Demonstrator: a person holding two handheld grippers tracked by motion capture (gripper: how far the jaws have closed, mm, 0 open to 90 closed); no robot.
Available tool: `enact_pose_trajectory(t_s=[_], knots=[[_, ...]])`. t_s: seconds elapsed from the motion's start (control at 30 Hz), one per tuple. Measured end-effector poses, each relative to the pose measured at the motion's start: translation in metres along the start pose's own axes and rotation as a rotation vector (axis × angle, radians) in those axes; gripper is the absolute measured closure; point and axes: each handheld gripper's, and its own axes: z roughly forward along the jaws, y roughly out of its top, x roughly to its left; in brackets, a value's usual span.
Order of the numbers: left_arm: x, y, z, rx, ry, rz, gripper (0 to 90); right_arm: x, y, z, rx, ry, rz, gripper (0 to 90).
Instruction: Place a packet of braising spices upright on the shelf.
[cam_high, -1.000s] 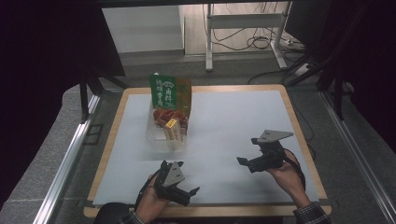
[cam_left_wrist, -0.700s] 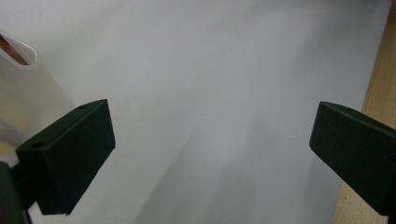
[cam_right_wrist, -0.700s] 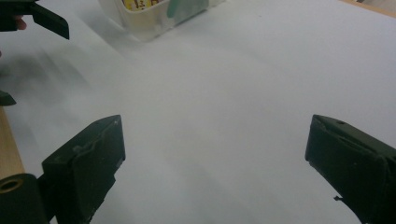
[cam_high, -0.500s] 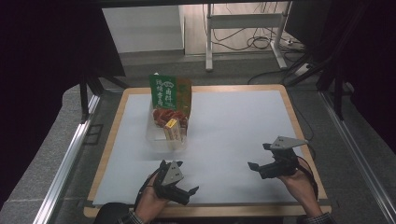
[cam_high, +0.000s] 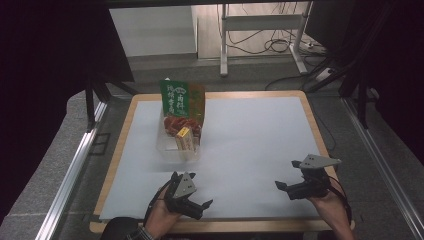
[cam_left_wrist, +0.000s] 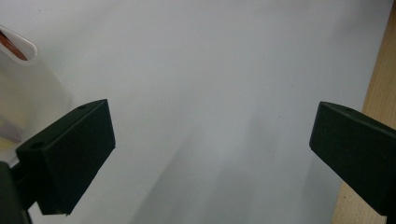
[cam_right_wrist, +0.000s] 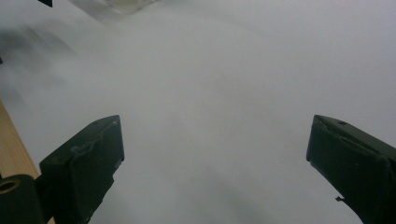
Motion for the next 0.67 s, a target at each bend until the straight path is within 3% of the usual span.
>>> enact_pose_trajectory(t_s=[0.4, 0.67], knots=[[0.004, -0.001, 0.000, -0.003, -0.021, -0.044, 0.0, -0.002, -0.020, -0.006, 0.030, -0.031, 0.006, 2.4], [0.006, -0.002, 0.001, 0.001, -0.020, -0.051, 0.0, -0.004, -0.025, -0.001, 0.050, -0.040, -0.001, 2.1]])
